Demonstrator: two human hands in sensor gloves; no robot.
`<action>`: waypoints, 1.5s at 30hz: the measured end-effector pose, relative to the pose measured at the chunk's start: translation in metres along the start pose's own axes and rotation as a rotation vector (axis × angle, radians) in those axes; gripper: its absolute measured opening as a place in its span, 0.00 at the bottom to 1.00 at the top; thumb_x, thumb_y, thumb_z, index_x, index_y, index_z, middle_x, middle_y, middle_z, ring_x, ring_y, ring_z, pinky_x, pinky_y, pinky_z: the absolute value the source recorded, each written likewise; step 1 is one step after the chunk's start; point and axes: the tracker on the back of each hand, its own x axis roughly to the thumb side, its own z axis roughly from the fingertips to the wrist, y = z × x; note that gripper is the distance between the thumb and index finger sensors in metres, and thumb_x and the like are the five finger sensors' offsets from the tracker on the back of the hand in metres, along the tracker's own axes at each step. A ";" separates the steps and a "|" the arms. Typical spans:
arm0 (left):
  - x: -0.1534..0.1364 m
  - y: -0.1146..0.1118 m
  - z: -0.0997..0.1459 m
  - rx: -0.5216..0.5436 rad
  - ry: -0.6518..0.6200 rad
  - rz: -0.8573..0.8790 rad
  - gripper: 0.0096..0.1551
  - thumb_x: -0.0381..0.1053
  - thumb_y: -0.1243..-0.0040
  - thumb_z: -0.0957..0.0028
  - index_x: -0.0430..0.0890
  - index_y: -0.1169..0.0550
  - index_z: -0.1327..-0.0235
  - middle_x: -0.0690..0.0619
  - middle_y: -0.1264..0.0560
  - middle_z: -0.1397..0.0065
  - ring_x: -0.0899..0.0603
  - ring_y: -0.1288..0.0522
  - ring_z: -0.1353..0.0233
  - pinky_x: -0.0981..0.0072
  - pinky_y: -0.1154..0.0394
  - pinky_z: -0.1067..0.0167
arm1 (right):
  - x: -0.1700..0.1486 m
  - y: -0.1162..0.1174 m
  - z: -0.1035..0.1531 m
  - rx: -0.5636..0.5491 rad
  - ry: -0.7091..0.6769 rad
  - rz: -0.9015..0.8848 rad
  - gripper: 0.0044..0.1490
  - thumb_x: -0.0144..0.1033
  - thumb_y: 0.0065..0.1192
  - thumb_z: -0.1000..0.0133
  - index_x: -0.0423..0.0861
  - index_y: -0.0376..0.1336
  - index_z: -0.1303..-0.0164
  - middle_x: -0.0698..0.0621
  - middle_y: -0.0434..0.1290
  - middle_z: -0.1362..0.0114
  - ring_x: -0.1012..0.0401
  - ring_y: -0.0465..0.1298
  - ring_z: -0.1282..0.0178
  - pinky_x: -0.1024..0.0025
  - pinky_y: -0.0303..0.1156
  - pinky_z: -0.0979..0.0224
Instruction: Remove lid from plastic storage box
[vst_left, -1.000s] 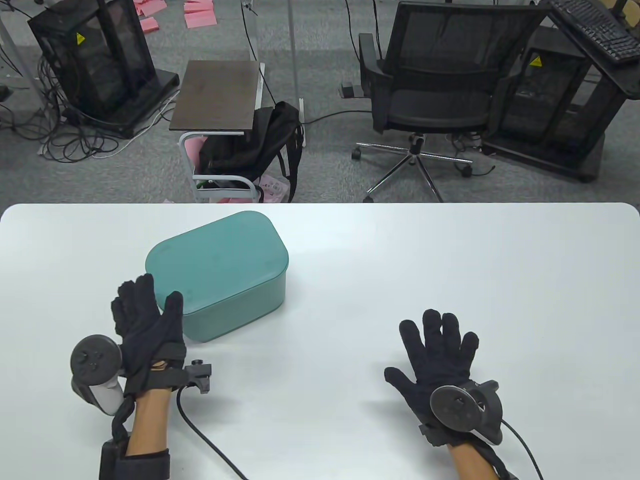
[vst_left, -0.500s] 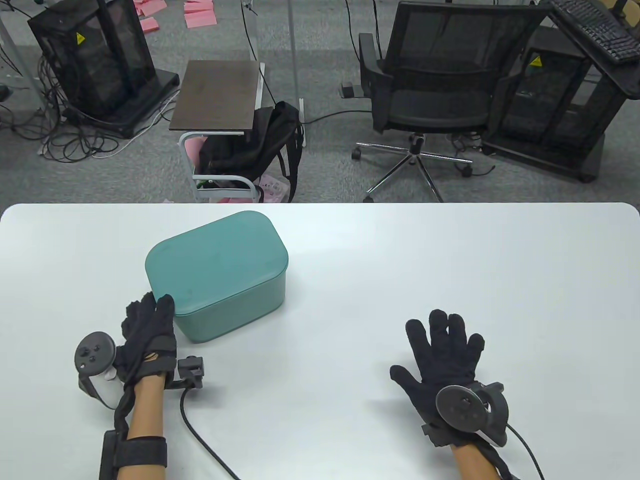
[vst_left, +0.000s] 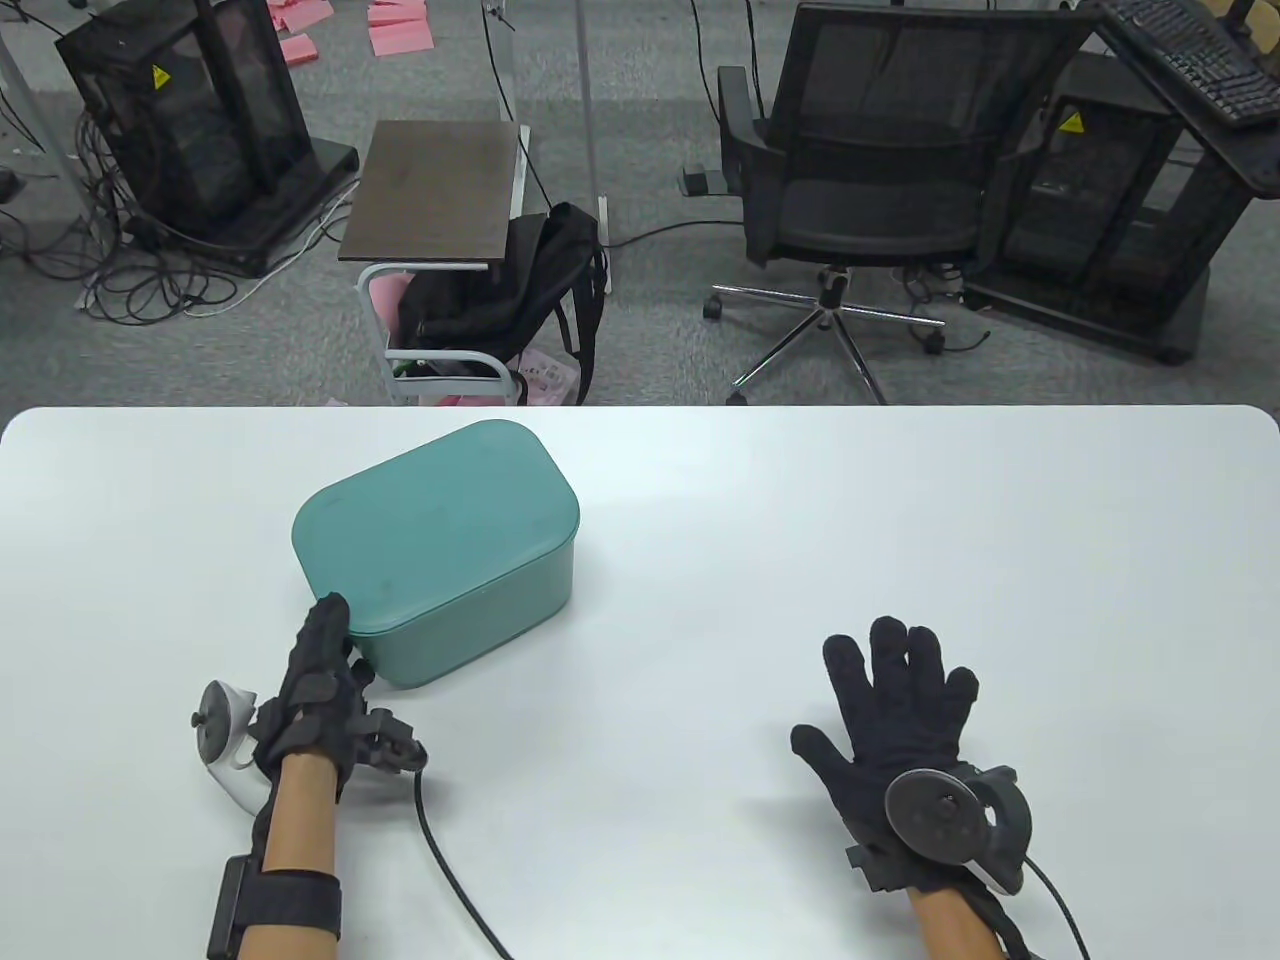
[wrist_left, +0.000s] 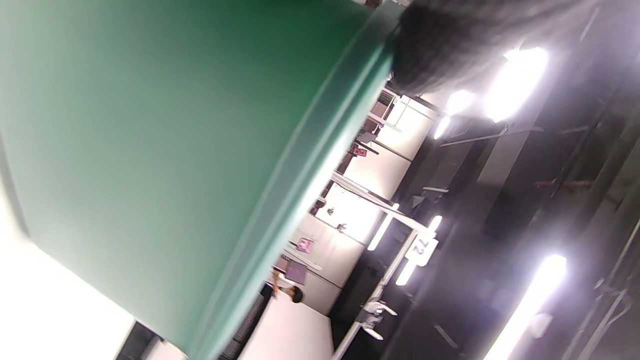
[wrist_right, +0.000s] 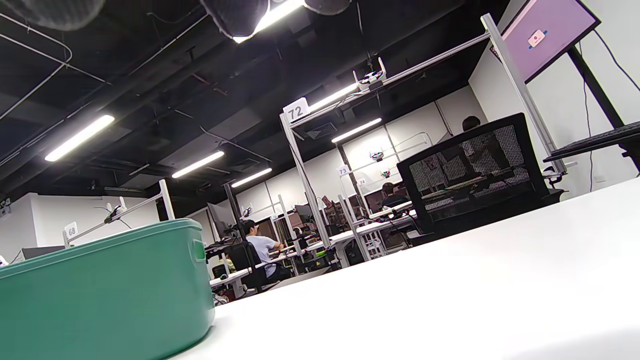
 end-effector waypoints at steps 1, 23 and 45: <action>0.000 -0.001 0.001 0.007 -0.005 -0.001 0.41 0.68 0.46 0.38 0.39 0.36 0.28 0.36 0.68 0.17 0.27 0.70 0.21 0.29 0.64 0.32 | 0.000 0.000 0.000 -0.003 0.001 -0.001 0.51 0.76 0.40 0.43 0.57 0.43 0.14 0.42 0.39 0.10 0.39 0.38 0.14 0.25 0.35 0.28; -0.003 -0.094 0.053 -0.241 0.012 -0.069 0.40 0.68 0.47 0.39 0.37 0.33 0.31 0.35 0.65 0.17 0.25 0.66 0.22 0.28 0.60 0.35 | -0.012 -0.017 -0.001 -0.085 0.031 -0.054 0.51 0.76 0.39 0.42 0.56 0.43 0.14 0.42 0.40 0.10 0.38 0.39 0.14 0.25 0.35 0.28; -0.059 -0.130 0.079 -0.393 0.185 -0.149 0.40 0.67 0.48 0.39 0.35 0.32 0.32 0.34 0.63 0.17 0.24 0.65 0.22 0.28 0.60 0.36 | -0.019 -0.028 0.002 -0.144 0.055 -0.100 0.50 0.75 0.37 0.42 0.56 0.44 0.14 0.42 0.41 0.10 0.38 0.40 0.14 0.25 0.36 0.28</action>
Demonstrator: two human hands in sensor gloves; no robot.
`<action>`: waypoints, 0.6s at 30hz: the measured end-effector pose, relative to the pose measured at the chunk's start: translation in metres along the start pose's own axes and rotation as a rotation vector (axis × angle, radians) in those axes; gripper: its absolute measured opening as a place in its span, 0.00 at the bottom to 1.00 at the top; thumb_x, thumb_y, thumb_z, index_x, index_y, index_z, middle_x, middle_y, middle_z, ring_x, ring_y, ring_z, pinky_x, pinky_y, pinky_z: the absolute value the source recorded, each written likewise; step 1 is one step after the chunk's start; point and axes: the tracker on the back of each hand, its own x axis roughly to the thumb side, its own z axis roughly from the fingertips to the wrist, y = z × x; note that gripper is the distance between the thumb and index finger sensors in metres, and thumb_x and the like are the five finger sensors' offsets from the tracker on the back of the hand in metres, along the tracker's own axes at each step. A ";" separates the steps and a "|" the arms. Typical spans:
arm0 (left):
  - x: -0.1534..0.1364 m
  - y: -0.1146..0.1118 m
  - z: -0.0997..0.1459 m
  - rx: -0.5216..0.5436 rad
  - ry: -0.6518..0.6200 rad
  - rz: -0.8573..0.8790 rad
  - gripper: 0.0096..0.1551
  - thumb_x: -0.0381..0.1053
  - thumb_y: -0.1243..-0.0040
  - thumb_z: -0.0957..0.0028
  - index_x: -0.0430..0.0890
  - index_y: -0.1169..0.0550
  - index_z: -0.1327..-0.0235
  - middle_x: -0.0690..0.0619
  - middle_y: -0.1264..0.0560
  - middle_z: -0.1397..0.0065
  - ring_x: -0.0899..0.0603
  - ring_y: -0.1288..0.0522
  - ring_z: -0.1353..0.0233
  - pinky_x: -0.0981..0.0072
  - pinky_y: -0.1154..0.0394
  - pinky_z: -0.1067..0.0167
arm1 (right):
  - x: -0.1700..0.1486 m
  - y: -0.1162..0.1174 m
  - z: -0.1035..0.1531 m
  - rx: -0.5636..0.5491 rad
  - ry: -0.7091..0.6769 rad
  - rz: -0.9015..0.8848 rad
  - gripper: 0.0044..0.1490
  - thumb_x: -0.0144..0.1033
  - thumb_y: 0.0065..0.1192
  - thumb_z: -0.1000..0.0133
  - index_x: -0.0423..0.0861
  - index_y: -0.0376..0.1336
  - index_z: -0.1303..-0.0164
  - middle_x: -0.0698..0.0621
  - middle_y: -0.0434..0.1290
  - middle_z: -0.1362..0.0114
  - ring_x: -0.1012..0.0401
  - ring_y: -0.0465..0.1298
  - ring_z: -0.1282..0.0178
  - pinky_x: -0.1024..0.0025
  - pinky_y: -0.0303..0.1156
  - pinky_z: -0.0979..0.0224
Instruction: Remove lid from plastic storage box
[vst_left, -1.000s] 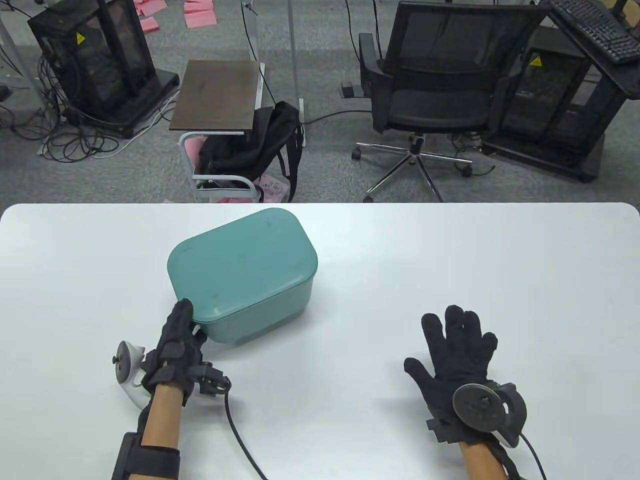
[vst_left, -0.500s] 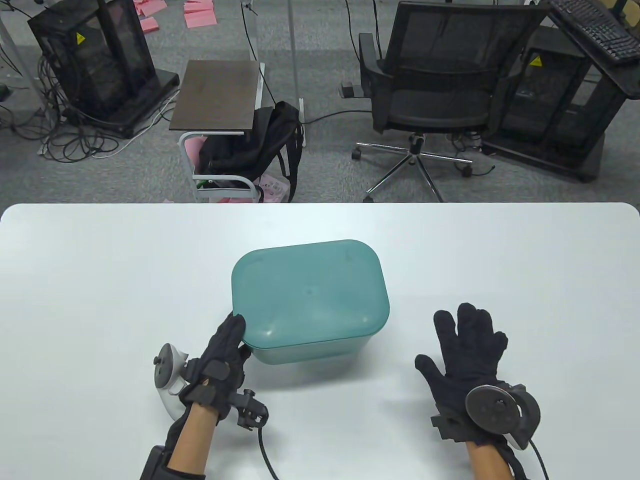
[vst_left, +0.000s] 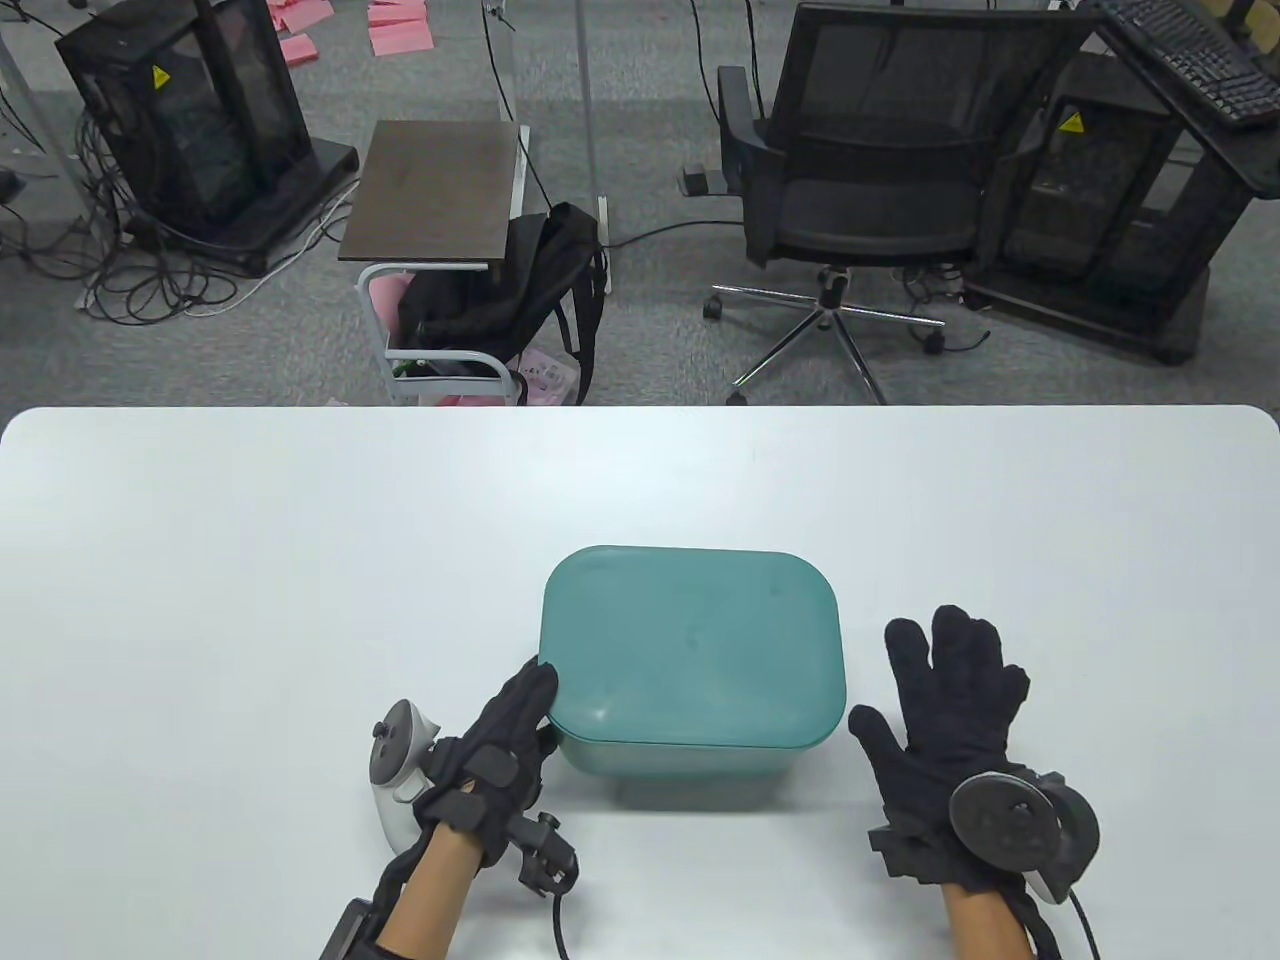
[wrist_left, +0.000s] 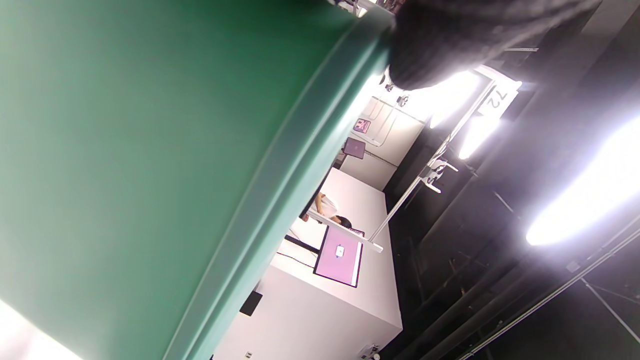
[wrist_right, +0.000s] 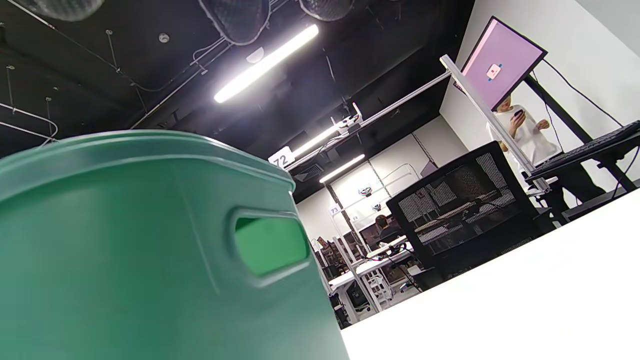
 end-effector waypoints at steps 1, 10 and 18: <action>-0.002 0.000 0.000 -0.001 0.005 0.002 0.40 0.67 0.48 0.39 0.35 0.32 0.32 0.33 0.63 0.17 0.24 0.65 0.23 0.28 0.60 0.36 | 0.000 0.000 0.000 0.001 -0.001 0.002 0.50 0.75 0.37 0.42 0.56 0.45 0.14 0.42 0.41 0.10 0.38 0.40 0.14 0.25 0.36 0.28; -0.017 0.005 -0.003 0.013 0.044 0.043 0.41 0.68 0.49 0.39 0.36 0.32 0.32 0.33 0.63 0.17 0.24 0.65 0.22 0.27 0.59 0.35 | -0.001 0.001 0.001 0.004 0.003 -0.004 0.50 0.75 0.37 0.41 0.56 0.45 0.14 0.42 0.41 0.10 0.38 0.40 0.14 0.25 0.36 0.28; -0.019 0.008 -0.003 -0.002 0.063 0.042 0.41 0.70 0.51 0.38 0.38 0.33 0.31 0.34 0.64 0.17 0.25 0.65 0.22 0.28 0.58 0.35 | 0.000 0.003 0.002 0.019 0.010 -0.002 0.49 0.75 0.38 0.41 0.56 0.45 0.14 0.42 0.41 0.10 0.38 0.40 0.14 0.24 0.36 0.28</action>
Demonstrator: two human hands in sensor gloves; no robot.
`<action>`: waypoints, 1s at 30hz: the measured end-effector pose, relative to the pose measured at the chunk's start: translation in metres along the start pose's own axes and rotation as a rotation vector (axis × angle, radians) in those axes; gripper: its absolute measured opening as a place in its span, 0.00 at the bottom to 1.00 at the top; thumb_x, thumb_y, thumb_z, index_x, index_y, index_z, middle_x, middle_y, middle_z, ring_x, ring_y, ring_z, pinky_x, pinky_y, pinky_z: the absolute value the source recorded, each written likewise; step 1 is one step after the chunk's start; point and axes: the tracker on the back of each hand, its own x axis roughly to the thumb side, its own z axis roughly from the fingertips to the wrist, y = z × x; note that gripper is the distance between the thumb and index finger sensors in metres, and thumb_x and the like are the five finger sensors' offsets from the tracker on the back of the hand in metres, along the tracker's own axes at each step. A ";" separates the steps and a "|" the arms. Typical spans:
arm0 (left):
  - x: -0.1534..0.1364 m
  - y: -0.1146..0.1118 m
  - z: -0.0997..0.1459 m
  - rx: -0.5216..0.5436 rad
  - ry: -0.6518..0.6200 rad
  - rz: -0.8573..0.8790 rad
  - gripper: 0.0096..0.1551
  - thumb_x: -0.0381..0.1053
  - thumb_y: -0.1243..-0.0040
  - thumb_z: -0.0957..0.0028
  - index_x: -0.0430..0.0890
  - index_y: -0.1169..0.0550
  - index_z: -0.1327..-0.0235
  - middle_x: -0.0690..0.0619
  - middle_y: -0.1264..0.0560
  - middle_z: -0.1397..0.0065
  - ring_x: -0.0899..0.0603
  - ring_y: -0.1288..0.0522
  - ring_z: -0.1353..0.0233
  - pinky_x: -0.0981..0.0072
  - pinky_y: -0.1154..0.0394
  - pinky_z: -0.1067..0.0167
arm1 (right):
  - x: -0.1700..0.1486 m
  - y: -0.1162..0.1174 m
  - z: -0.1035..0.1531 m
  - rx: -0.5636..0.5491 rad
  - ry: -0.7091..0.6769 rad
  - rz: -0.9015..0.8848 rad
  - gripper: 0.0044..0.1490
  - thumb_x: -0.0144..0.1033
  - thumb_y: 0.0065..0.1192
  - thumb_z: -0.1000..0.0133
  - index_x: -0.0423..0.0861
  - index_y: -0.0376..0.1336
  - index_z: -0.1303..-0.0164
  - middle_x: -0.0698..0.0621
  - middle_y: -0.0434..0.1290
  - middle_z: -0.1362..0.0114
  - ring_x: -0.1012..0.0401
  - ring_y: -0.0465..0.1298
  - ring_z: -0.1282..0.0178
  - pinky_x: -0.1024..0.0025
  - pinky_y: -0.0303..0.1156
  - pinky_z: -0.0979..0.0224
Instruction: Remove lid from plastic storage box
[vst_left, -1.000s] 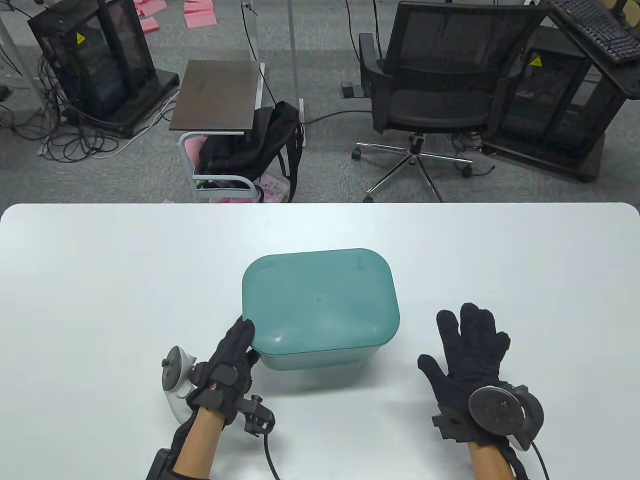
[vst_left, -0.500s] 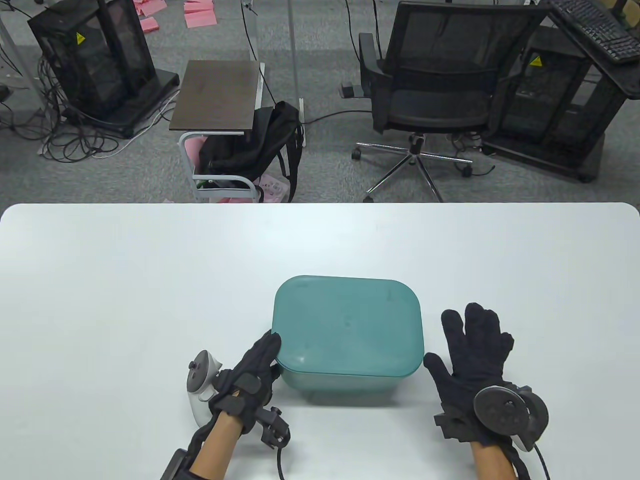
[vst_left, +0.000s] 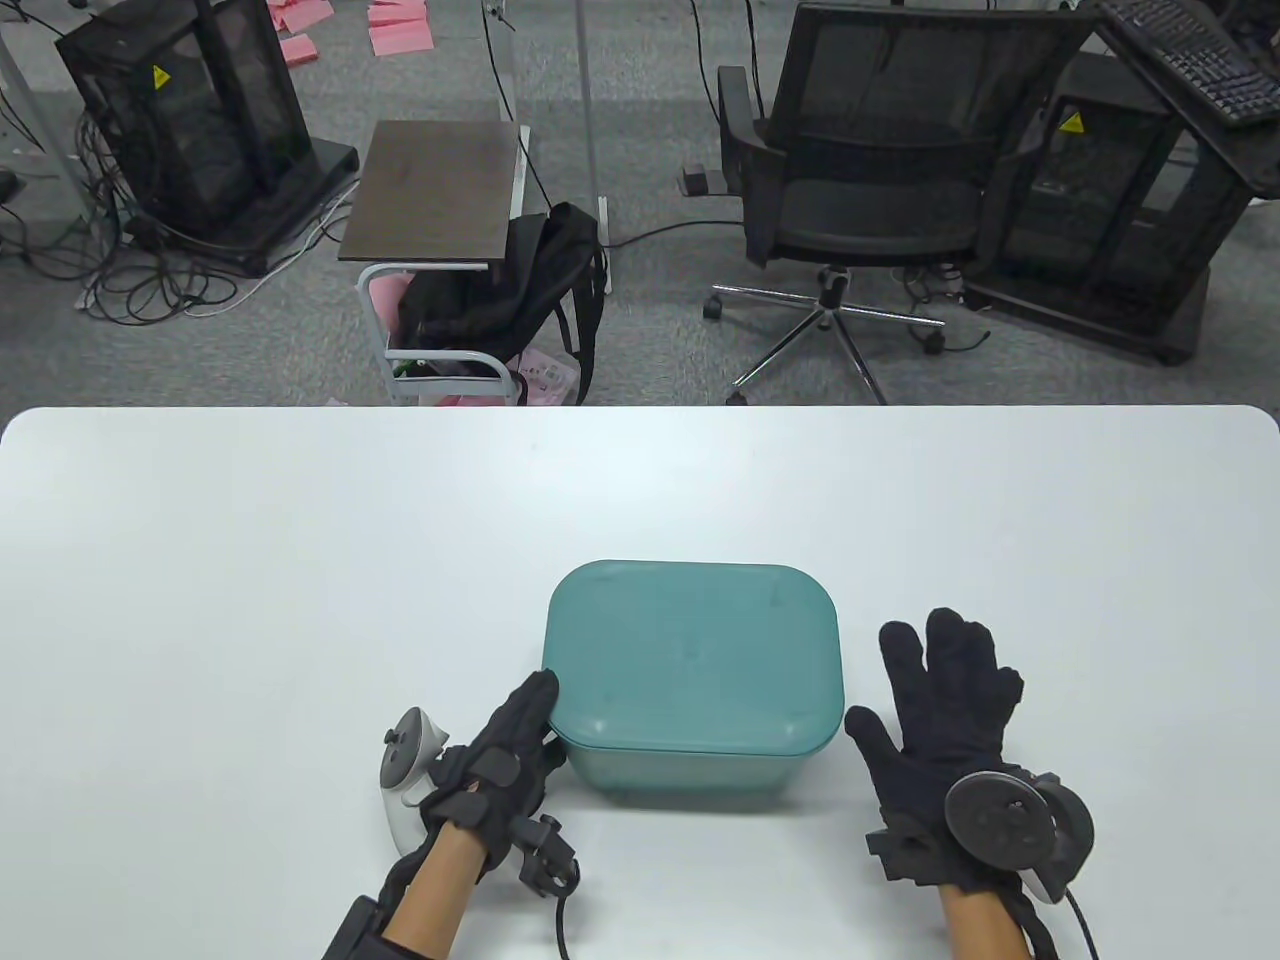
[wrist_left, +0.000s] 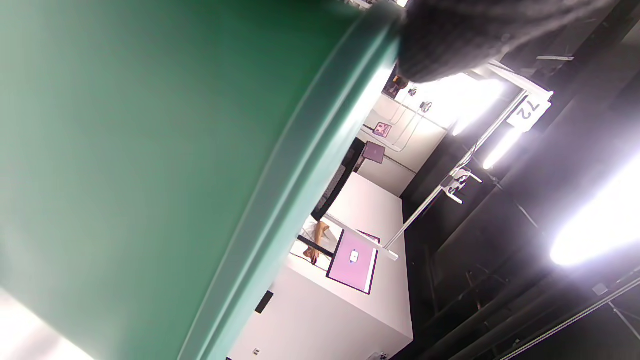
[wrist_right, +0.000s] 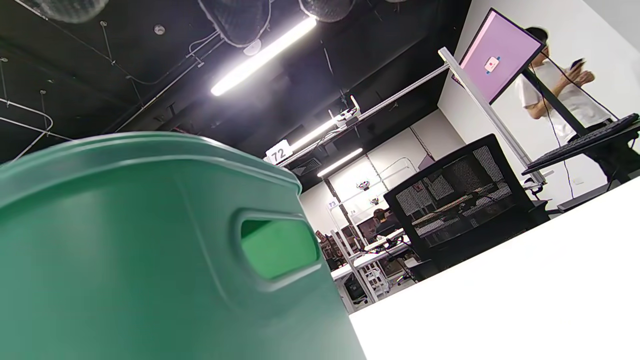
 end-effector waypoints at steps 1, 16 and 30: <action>-0.001 0.001 0.000 0.000 0.000 0.008 0.41 0.70 0.51 0.38 0.38 0.33 0.30 0.34 0.64 0.17 0.25 0.65 0.22 0.28 0.59 0.35 | 0.001 0.001 0.000 0.004 -0.003 0.005 0.49 0.75 0.38 0.41 0.56 0.45 0.14 0.42 0.41 0.10 0.38 0.40 0.14 0.25 0.37 0.28; -0.006 0.004 0.001 0.028 0.013 0.071 0.36 0.64 0.63 0.38 0.40 0.28 0.32 0.33 0.61 0.16 0.24 0.64 0.22 0.27 0.57 0.35 | 0.085 0.013 -0.011 0.100 -0.167 0.101 0.50 0.74 0.44 0.40 0.55 0.45 0.13 0.41 0.43 0.09 0.37 0.42 0.14 0.24 0.37 0.28; -0.007 0.005 0.001 0.035 0.009 0.068 0.35 0.63 0.63 0.38 0.41 0.29 0.32 0.33 0.61 0.16 0.24 0.64 0.22 0.27 0.57 0.35 | 0.197 0.116 -0.023 0.515 -0.270 0.303 0.54 0.71 0.54 0.41 0.56 0.40 0.13 0.43 0.41 0.09 0.38 0.43 0.13 0.24 0.39 0.25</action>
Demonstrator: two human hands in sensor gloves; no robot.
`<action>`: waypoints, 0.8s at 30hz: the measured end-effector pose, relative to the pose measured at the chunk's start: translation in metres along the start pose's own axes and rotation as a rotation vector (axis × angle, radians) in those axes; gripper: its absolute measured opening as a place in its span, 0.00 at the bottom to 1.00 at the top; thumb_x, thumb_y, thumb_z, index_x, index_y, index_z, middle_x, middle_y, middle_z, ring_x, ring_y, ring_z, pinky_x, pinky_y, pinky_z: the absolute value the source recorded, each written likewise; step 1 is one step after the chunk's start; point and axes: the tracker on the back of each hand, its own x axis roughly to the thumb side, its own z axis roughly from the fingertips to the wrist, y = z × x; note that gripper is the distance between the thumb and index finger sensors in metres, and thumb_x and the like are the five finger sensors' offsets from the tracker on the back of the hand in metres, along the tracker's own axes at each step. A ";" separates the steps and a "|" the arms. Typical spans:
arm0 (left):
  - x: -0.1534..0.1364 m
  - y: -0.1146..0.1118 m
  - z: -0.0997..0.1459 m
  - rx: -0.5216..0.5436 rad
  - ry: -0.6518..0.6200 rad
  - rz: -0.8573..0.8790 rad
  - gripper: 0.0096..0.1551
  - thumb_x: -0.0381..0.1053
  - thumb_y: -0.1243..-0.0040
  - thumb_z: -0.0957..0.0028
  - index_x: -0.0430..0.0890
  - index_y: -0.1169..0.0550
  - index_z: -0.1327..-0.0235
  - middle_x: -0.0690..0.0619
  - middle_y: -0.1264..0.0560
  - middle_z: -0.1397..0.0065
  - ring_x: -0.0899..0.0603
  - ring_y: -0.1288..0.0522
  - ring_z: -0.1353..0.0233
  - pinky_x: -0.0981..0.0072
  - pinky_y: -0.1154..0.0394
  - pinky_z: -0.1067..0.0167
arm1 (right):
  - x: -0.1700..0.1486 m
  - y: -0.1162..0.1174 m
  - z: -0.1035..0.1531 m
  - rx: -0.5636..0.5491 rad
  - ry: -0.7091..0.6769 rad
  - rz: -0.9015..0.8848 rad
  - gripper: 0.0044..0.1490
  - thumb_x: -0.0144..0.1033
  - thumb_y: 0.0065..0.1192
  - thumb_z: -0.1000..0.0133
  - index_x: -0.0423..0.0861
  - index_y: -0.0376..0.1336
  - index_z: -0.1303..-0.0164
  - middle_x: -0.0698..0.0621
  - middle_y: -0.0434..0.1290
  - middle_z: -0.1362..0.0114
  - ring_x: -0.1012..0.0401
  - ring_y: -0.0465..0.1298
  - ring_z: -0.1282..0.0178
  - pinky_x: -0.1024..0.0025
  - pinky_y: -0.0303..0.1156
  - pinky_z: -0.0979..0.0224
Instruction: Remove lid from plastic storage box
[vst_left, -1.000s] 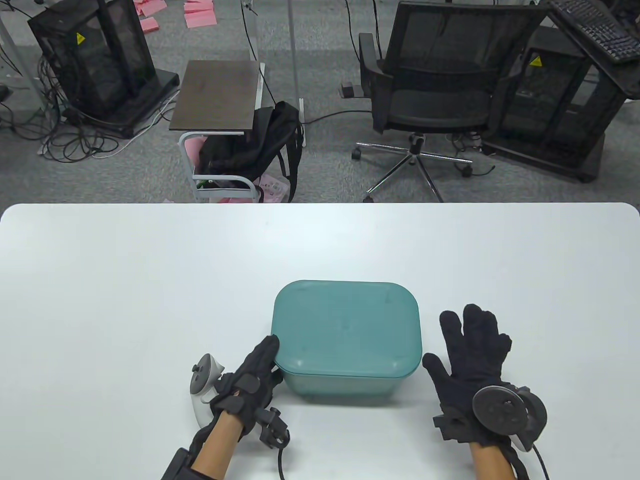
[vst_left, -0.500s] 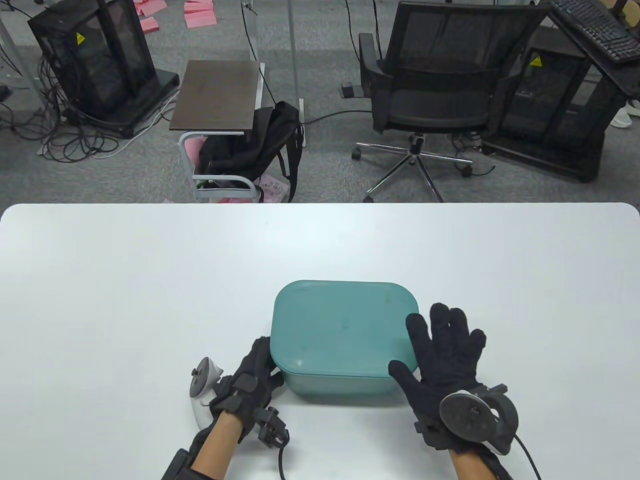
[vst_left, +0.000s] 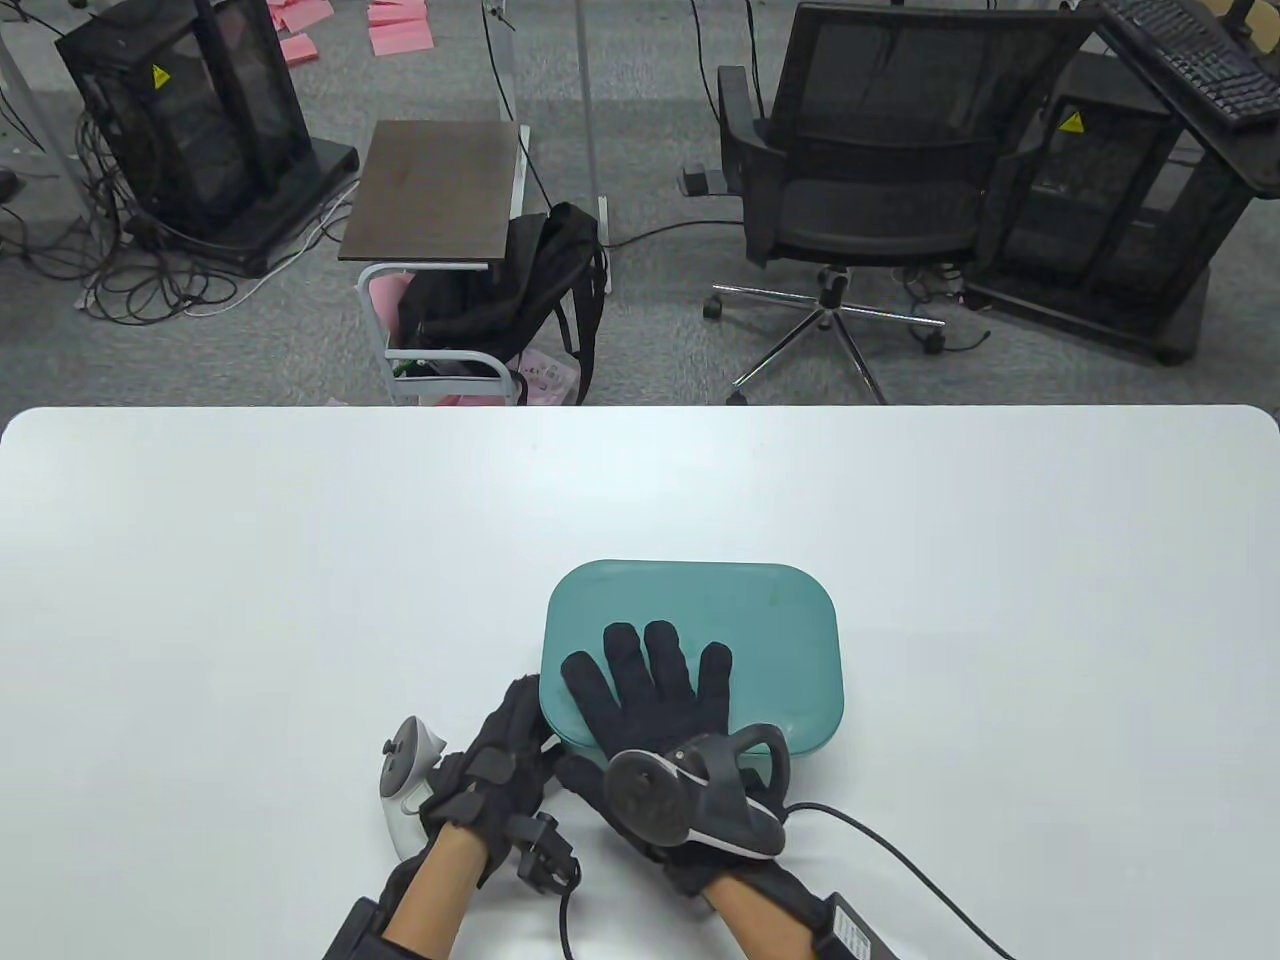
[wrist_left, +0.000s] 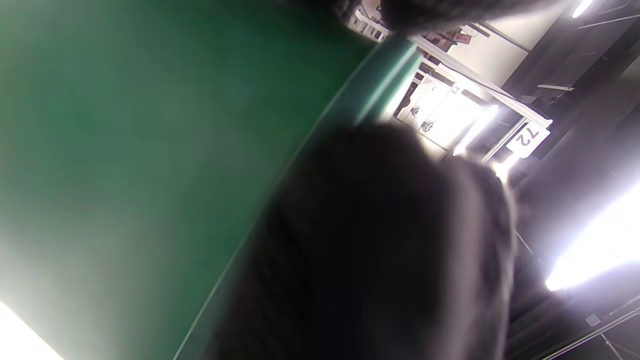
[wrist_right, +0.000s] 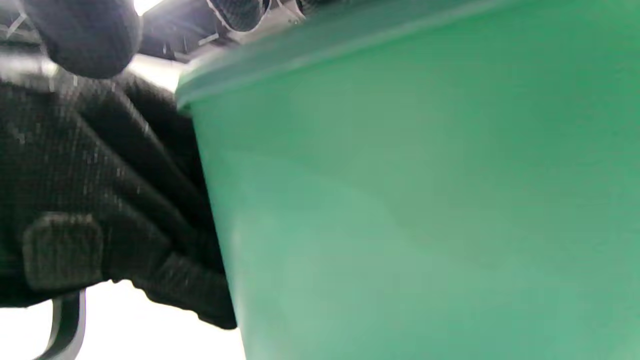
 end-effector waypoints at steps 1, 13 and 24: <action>0.000 0.000 0.000 -0.002 0.000 -0.001 0.34 0.63 0.63 0.38 0.41 0.29 0.32 0.34 0.61 0.16 0.25 0.64 0.22 0.27 0.57 0.35 | 0.002 0.003 -0.001 0.012 0.000 0.012 0.54 0.70 0.54 0.41 0.56 0.40 0.13 0.43 0.41 0.09 0.38 0.43 0.13 0.24 0.40 0.24; -0.001 -0.001 0.002 0.002 -0.008 -0.002 0.34 0.63 0.62 0.38 0.41 0.29 0.32 0.34 0.61 0.16 0.24 0.64 0.22 0.27 0.57 0.35 | 0.005 0.019 -0.006 -0.059 0.028 0.105 0.47 0.63 0.55 0.39 0.59 0.43 0.14 0.46 0.47 0.09 0.40 0.48 0.13 0.25 0.47 0.24; -0.002 -0.002 0.002 -0.004 -0.017 -0.003 0.33 0.63 0.62 0.38 0.42 0.29 0.34 0.34 0.62 0.16 0.25 0.65 0.22 0.26 0.58 0.35 | 0.005 0.020 -0.006 -0.078 0.009 0.084 0.42 0.61 0.49 0.38 0.59 0.45 0.14 0.47 0.50 0.09 0.38 0.50 0.14 0.25 0.48 0.25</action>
